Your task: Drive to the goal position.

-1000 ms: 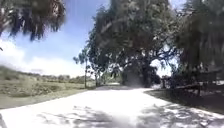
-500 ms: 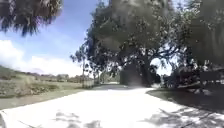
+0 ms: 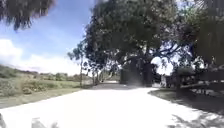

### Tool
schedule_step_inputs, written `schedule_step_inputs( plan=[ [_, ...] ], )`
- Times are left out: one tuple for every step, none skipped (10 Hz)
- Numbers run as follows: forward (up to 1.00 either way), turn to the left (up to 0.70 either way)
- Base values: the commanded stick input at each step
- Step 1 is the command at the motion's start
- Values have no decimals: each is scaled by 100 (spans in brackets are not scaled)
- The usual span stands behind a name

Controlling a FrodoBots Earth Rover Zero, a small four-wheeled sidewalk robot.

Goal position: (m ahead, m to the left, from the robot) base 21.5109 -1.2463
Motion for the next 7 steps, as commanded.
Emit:
schedule_step_inputs(
  plan=[
    [85,0],
    [85,0],
    [85,0],
    [85,0],
    [85,0],
    [85,0],
    [85,0]
  ],
)
